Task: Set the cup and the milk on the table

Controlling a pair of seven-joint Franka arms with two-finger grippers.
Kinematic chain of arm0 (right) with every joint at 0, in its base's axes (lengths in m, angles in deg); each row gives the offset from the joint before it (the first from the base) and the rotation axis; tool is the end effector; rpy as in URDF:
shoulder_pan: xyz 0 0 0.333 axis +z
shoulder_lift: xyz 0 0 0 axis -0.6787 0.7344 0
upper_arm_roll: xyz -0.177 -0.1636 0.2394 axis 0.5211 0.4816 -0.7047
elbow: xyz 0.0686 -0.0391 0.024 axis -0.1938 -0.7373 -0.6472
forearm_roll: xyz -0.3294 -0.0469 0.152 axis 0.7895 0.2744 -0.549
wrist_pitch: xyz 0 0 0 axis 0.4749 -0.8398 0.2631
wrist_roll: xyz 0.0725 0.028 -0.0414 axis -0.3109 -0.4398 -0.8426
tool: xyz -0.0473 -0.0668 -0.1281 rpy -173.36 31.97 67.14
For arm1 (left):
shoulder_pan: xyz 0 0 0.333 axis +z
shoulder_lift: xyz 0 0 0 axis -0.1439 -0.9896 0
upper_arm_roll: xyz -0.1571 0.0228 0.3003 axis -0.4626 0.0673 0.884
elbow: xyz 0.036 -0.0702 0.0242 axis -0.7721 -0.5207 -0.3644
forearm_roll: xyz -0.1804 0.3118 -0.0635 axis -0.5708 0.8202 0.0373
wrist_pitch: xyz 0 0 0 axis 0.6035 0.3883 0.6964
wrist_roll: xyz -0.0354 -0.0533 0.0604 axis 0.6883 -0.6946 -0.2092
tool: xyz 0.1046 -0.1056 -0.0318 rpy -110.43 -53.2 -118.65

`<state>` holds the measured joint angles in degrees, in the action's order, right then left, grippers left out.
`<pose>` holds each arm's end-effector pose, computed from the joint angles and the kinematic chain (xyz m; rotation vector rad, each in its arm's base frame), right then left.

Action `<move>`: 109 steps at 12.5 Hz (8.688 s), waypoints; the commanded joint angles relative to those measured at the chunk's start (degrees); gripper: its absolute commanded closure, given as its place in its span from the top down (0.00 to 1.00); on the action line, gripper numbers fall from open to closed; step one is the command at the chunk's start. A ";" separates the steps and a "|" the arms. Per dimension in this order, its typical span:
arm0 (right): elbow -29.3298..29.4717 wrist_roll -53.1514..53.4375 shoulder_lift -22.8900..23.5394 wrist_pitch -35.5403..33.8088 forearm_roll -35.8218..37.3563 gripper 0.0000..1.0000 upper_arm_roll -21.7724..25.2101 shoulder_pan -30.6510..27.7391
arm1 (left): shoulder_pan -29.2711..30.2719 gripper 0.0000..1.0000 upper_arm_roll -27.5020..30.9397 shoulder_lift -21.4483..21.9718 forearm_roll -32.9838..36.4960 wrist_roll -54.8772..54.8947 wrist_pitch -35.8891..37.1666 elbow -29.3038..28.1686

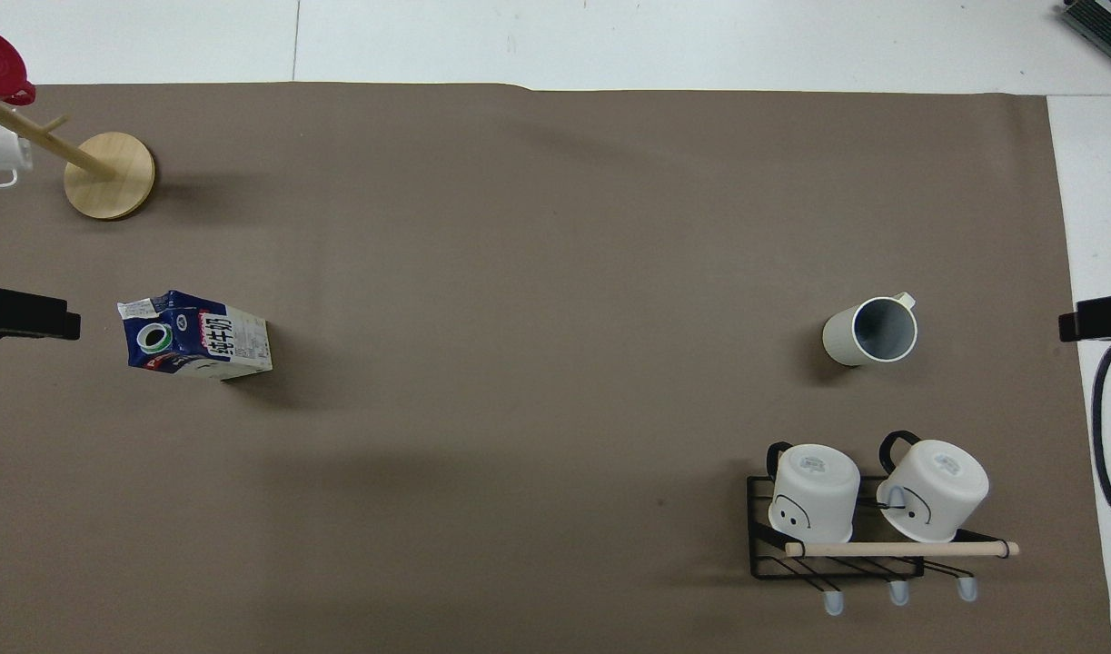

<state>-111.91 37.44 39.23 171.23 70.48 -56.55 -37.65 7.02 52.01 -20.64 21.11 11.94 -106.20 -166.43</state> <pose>0.4862 -0.0440 0.6470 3.1310 -0.0530 0.0608 0.4895 -0.0079 0.6159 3.1098 -0.0542 0.0659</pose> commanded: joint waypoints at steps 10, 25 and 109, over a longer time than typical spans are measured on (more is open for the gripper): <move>-1.88 1.69 -1.32 1.48 0.02 1.00 -0.28 0.00 | -0.59 1.00 0.35 -0.20 0.97 -0.60 1.09 0.99; -2.14 3.36 -1.41 2.36 0.19 1.00 -0.37 0.09 | -0.59 1.00 0.35 -0.20 0.97 -0.60 1.09 0.99; -30.18 7.05 16.25 47.62 -0.42 0.98 -0.81 5.01 | -1.38 1.00 -0.27 -0.29 1.15 0.28 -2.86 -2.87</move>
<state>-141.39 43.06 55.82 218.09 70.44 -57.08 -32.59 6.64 51.17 -21.28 21.12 12.06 -106.88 -167.34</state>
